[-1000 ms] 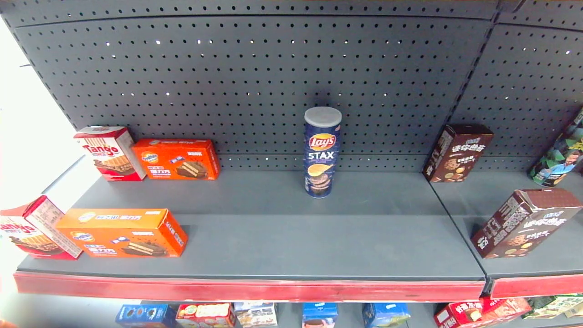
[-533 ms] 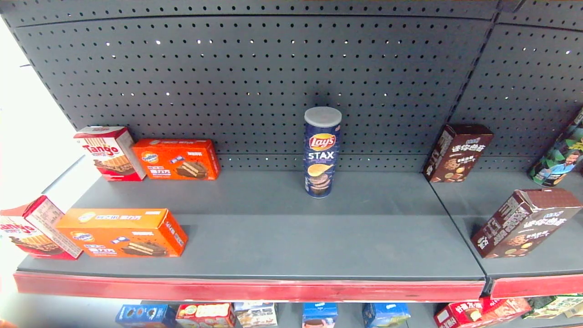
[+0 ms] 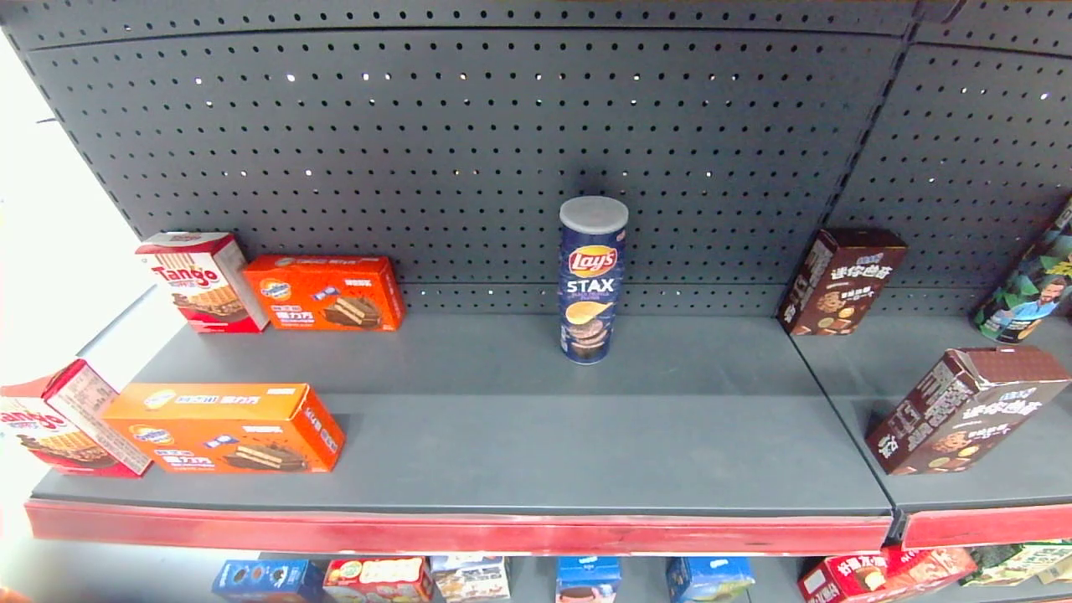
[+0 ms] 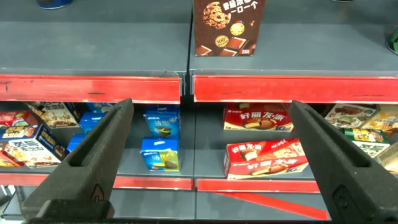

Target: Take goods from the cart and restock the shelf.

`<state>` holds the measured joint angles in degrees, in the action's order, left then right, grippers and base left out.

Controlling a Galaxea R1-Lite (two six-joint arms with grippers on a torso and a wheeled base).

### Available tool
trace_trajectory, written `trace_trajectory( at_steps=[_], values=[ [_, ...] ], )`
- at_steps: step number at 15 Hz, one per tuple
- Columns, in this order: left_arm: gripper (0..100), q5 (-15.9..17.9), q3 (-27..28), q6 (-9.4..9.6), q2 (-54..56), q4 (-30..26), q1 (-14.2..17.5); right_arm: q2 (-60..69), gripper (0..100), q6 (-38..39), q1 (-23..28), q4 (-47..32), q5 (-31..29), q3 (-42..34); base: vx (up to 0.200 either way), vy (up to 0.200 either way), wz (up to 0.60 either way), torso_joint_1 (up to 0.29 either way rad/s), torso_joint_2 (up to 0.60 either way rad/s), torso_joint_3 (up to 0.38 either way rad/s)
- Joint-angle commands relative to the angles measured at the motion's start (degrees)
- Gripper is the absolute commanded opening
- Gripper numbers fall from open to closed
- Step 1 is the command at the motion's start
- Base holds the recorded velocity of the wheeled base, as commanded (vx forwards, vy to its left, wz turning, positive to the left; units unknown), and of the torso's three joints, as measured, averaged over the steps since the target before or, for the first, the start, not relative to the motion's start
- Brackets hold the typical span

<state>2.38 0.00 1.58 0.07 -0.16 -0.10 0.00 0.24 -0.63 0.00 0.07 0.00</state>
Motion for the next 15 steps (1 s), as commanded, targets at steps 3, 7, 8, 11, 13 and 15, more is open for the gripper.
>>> trace_trajectory(
  at_steps=[3, 7, 8, 11, 13, 15],
  values=[
    [100, 0.0, 0.0, 0.0, -0.07, -0.02, 0.01, 0.0, 100, 0.11, 0.02, 0.0, -0.07, 0.0, 0.0, 0.0, 0.2, 0.001, 0.0, 0.001],
    [100, 0.0, 0.0, 0.0, -0.07, -0.02, 0.01, 0.0, 100, 0.11, 0.02, 0.0, -0.07, 0.0, 0.0, 0.0, 0.6, 0.0, 0.01, 0.002],
    [100, 0.0, 0.0, 0.0, -0.07, -0.02, 0.01, 0.0, 100, 0.11, 0.02, 0.0, -0.07, 0.0, 0.0, 0.0, 0.6, 0.007, -0.01, 0.002],
    [100, 0.0, 0.0, 0.0, -0.07, -0.02, 0.01, 0.0, 100, 0.11, 0.02, 0.0, -0.07, 0.0, 0.0, 0.0, 0.6, 0.001, 0.01, 0.002],
    [100, 0.0, 0.0, 0.0, -0.07, -0.02, 0.01, 0.0, 100, 0.11, 0.02, 0.0, -0.07, 0.0, 0.0, 0.0, 0.6, 0.005, 0.0, 0.005],
    [100, 0.0, 0.0, 0.0, -0.07, -0.02, 0.01, 0.0, 100, 0.11, 0.02, 0.0, 0.01, 0.0, 0.0, 0.0, 0.6, 0.007, 0.0, 0.002]
  ],
)
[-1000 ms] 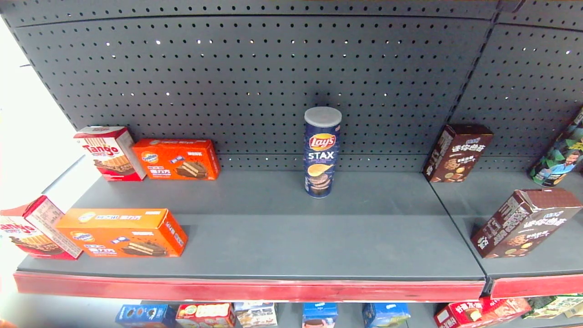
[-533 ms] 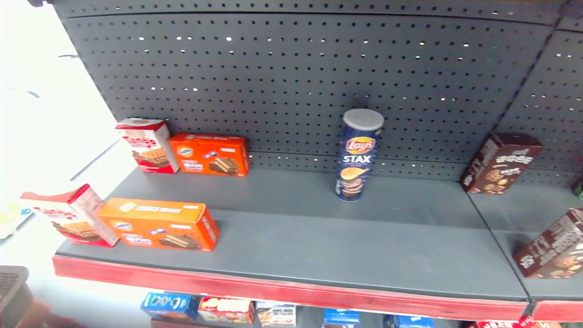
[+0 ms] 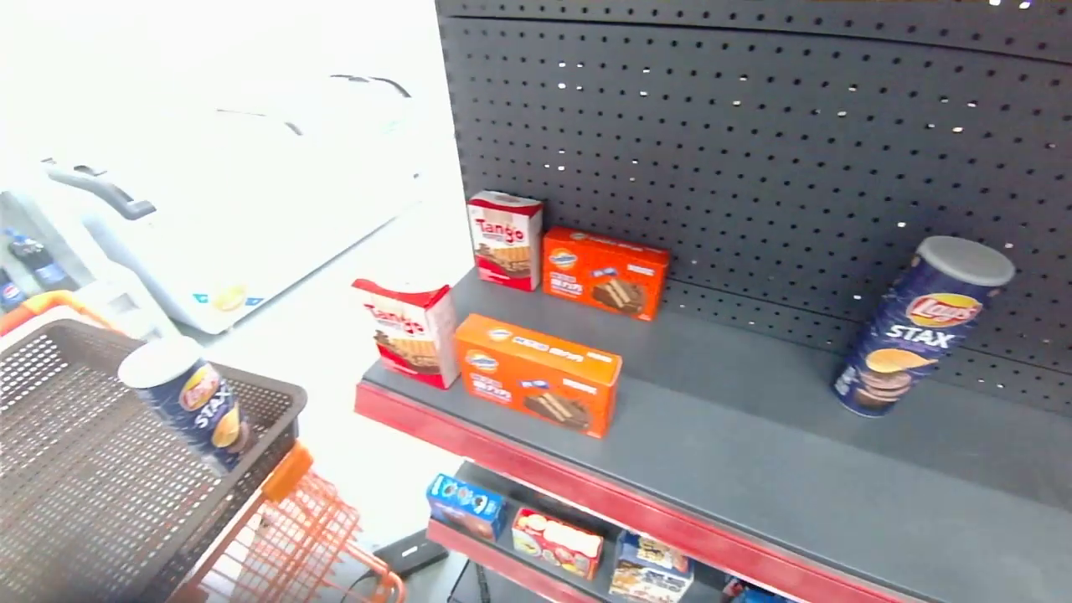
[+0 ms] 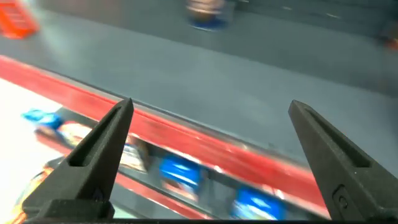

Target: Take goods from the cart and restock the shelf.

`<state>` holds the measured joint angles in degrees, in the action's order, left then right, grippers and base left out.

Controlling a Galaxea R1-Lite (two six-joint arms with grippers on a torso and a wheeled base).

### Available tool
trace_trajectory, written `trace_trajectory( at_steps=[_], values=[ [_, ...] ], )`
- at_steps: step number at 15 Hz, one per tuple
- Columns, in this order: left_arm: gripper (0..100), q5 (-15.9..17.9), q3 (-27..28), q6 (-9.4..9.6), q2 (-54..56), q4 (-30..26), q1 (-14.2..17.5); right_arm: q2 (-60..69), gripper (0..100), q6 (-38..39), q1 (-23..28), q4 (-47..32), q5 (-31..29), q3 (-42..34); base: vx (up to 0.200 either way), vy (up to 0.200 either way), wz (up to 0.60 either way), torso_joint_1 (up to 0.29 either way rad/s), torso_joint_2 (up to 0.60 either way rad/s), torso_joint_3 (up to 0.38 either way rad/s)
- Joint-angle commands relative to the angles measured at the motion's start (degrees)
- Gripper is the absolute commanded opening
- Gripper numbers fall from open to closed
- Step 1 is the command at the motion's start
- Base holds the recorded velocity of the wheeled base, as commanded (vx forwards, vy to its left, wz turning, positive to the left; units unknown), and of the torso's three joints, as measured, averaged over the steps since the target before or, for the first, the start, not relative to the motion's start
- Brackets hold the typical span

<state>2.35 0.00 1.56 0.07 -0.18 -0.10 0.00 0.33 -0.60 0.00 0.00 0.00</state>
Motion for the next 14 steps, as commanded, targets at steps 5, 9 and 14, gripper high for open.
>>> trace_trajectory(
  at_steps=[5, 9, 14],
  values=[
    [100, 0.02, 0.0, 0.02, -0.07, 0.01, 0.01, -0.09, 100, 0.02, -0.02, 0.09, 0.0, 0.0, 0.0, 0.0, 0.24, -0.001, 0.0, 0.001],
    [100, 0.55, 0.09, 1.08, -0.07, -0.08, 0.01, 0.0, 100, -0.07, -0.02, 0.0, 0.0, 0.0, 0.0, 0.0, 0.0, 0.0, 0.0, 0.0],
    [100, -2.88, 4.66, 1.34, -1.48, -0.7, -0.43, 0.0, 100, -0.07, -0.02, 0.09, 0.0, 0.0, 0.0, 0.0, 0.0, 0.0, 0.0, 0.0]
  ],
)
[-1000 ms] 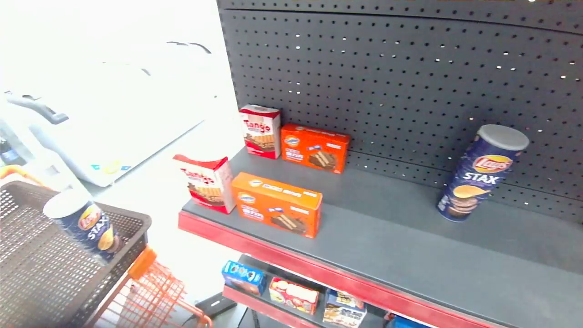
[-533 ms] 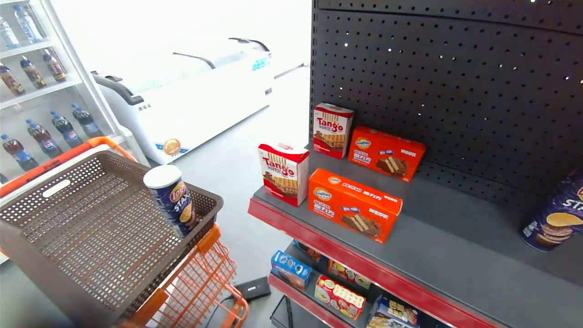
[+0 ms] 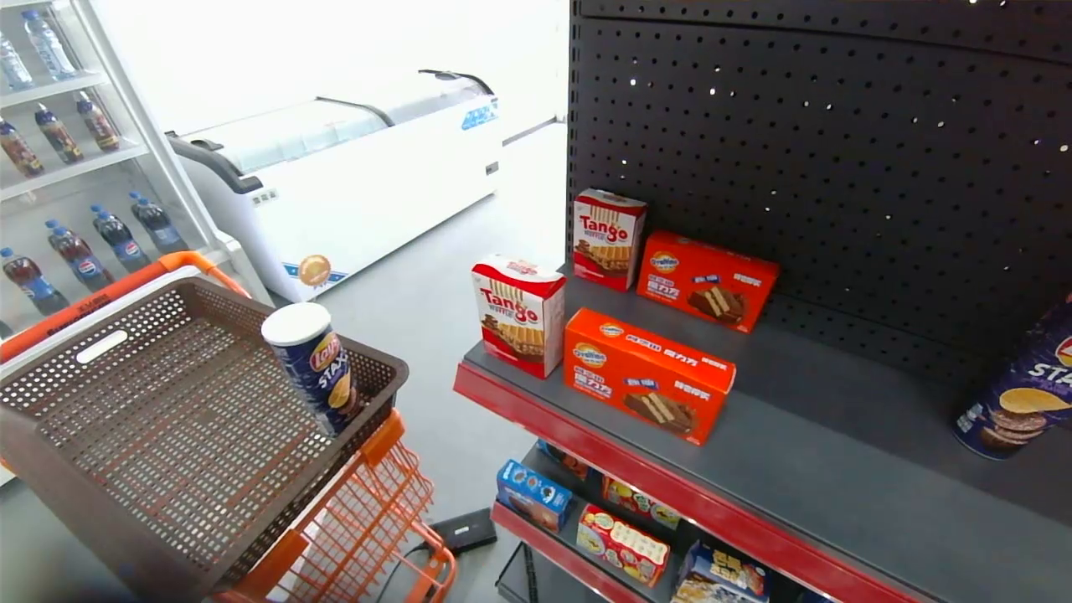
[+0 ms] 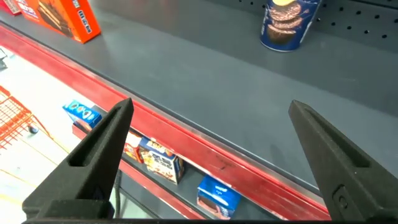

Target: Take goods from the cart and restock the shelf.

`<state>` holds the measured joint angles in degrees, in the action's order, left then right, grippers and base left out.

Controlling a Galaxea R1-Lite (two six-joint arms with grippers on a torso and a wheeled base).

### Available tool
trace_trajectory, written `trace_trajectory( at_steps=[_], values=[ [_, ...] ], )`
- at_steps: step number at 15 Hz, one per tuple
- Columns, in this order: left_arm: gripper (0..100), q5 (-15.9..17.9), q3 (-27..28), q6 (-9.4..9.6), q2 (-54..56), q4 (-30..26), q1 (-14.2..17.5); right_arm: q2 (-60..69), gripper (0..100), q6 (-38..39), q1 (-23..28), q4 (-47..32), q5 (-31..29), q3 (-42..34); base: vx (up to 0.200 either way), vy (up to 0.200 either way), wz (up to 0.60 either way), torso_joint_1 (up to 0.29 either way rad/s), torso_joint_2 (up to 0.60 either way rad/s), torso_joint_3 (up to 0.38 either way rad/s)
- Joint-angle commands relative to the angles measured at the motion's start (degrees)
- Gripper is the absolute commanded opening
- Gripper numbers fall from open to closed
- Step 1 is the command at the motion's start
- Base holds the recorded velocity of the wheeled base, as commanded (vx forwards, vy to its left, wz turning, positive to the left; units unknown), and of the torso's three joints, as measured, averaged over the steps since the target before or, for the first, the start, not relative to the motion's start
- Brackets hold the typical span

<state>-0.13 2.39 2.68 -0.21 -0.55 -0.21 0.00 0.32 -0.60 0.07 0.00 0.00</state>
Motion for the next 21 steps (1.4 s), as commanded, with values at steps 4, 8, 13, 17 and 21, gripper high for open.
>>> trace_trajectory(
  at_steps=[4, 8, 13, 17, 21],
  values=[
    [100, -3.65, 14.49, -0.4, -27.39, -1.91, 0.3, 0.0, 100, 0.03, -0.02, 0.01, 0.0, 0.0, 0.0, 0.0, 0.0, 0.0, 0.0, 0.0],
    [100, -3.56, 19.23, -2.15, -52.44, 14.17, 4.69, 0.0, 100, 0.03, -0.11, 0.01, 0.0, 0.0, 0.0, 0.0, 0.0, 0.0, 0.0, 0.0],
    [100, 0.84, 16.16, -1.45, -72.65, 33.42, 3.81, 0.0, 100, 0.03, -0.02, -0.07, 0.0, 0.0, 0.0, 0.0, 0.0, 0.0, 0.0, 0.0],
    [100, 1.28, 15.45, -0.22, -90.23, 57.33, 4.07, 0.0, 100, 0.03, -0.02, -0.07, 0.0, 0.0, 0.0, 0.0, 0.0, 0.0, 0.0, 0.0],
    [100, 1.19, 16.6, 0.57, -100.08, 68.84, 3.81, 0.0, 100, -0.05, -0.02, 0.01, 0.0, 0.0, 0.0, 0.0, 0.0, 0.0, 0.0, 0.0]
  ],
)
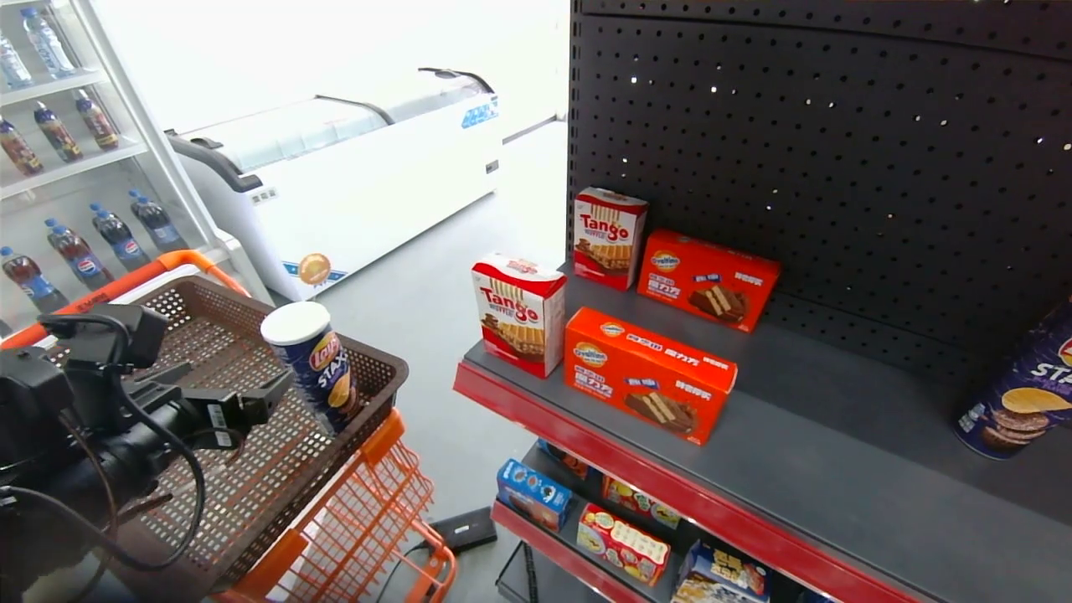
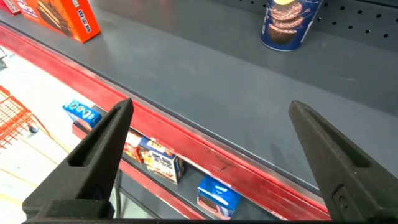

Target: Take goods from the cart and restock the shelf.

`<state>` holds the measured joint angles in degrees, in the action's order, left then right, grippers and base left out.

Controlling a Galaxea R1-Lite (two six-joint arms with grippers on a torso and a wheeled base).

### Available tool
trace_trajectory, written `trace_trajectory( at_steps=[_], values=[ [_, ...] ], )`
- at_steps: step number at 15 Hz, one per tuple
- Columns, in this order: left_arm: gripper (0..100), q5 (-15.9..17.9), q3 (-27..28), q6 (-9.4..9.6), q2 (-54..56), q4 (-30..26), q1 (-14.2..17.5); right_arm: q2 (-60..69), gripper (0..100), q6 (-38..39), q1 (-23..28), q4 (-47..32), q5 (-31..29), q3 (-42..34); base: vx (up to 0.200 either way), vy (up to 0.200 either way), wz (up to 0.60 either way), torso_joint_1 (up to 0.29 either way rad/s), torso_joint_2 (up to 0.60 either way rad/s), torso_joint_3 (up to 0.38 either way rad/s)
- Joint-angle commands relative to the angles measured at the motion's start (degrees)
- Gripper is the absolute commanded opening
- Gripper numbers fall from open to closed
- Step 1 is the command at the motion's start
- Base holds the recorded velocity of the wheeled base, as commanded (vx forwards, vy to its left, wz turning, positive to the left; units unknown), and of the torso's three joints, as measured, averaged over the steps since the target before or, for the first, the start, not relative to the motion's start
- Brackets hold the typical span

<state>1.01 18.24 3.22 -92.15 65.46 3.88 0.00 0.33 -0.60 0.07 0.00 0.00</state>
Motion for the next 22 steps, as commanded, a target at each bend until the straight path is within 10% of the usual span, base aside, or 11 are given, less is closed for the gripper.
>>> trace_trajectory(
  at_steps=[1, 5, 20, 21, 22],
  values=[
    [100, 0.13, 1.36, 0.03, -10.51, 6.17, -0.45, 0.0, 100, 0.02, -0.02, 0.01, 0.0, 0.0, 0.0, 0.0, 0.0, 0.0, 0.0, 0.0],
    [100, 0.39, 6.37, 0.47, -20.53, 16.27, -0.71, 0.0, 100, 0.02, -0.02, 0.01, 0.0, 0.0, 0.0, 0.0, 0.0, 0.0, 0.0, 0.0],
    [100, 0.39, 24.48, 0.56, -37.23, 16.98, -0.98, 0.0, 100, 0.02, -0.02, 0.01, 0.0, 0.0, 0.0, 0.0, 0.0, 0.0, 0.0, 0.0],
    [0, 0.39, 24.74, 0.56, -37.49, 16.98, -1.06, 0.0, 100, 0.02, -0.02, 0.01, 0.0, 0.0, 0.0, 0.0, 0.0, 0.0, 0.0, 0.0],
    [0, 0.31, 24.74, 0.56, -37.58, 16.63, -1.59, -0.09, 100, 0.02, -0.02, 0.01, 0.0, 0.0, 0.0, 0.0, 0.0, 0.0, 0.0, 0.0]
  ],
)
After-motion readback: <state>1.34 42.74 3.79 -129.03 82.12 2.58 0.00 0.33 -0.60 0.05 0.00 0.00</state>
